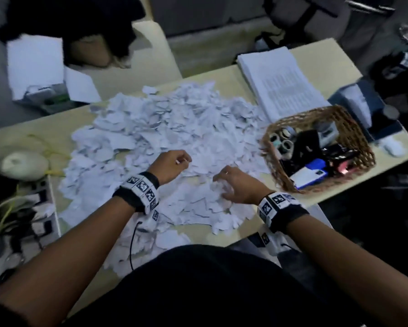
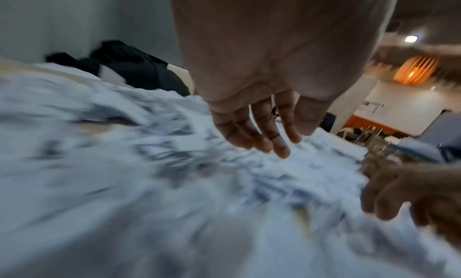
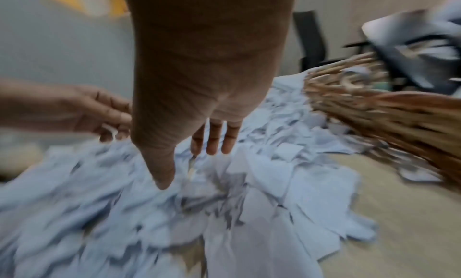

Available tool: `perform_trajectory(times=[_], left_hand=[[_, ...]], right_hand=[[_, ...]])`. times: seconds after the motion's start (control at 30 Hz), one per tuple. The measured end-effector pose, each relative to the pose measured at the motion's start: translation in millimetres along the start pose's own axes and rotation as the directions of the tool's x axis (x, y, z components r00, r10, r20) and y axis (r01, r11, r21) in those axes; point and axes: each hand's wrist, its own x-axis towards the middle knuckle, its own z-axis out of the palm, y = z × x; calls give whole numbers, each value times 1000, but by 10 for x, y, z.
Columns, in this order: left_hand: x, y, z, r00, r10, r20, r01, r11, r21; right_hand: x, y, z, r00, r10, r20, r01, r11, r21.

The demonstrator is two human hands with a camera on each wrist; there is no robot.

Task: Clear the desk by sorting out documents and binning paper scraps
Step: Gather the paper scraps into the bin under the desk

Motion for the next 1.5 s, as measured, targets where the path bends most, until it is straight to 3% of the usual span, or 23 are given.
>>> perform_trajectory(times=[0.1,0.2,0.4,0.57,0.73,0.83,0.93,1.03,1.13,1.23,1.4,1.5], left_hand=[[-343,-421,15,999,54,-2,-53,992,116],[-653,-713,206,990,141,-11,-130,933,337],[-864,-974,597,999,-37,-33,49,830,555],[-736,-932,781,984,-7,-175,116,772,625],[-501,-788,759,980,61,-187,95,685,723],[-385,-720,660,976,64,-207,100,715,692],[-272,-697,549,979,37,-201,99,772,627],[-201,-669,455,967,28,-254,118,832,541],[-187,-656,408,949,66,-310,97,870,484],[-223,-595,386,928,129,-351,55,881,470],[-312,-462,307,902,191,-388,18,880,475],[-340,-410,207,893,191,-407,4,902,431]], right_hand=[[174,-182,247,956,-274,105,291,936,-201],[322,-255,405,892,-380,242,449,806,-386],[472,-220,533,886,-365,285,464,703,-540],[554,-93,502,881,-456,130,449,714,-537],[615,-19,381,899,-437,40,399,777,-487],[568,12,311,864,-503,34,470,780,-413],[425,43,310,808,-573,133,577,728,-370],[349,78,383,794,-523,310,607,651,-456],[388,151,448,777,-490,394,628,567,-533],[463,204,481,789,-538,297,600,570,-562],[555,102,497,840,-539,72,488,689,-536],[602,18,514,826,-564,-7,497,734,-462]])
